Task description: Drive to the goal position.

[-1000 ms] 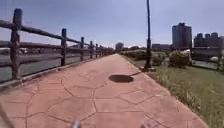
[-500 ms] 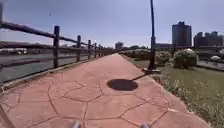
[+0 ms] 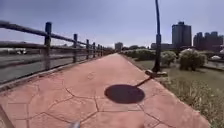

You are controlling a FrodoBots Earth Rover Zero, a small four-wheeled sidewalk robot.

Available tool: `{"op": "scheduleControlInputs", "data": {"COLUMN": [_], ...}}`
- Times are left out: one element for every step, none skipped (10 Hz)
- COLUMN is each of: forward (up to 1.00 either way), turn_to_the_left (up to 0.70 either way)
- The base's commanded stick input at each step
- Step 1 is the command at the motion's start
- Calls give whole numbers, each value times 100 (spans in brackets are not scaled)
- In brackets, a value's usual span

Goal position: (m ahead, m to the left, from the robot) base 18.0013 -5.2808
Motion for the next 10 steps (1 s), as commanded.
{"op": "scheduleControlInputs", "data": {"forward": [85, 85, 85, 85, 85, 85, 85, 85, 85, 85], "turn_to_the_left": [0, 0, 0, 0, 6, 31, 28, 0, 0, 0]}}
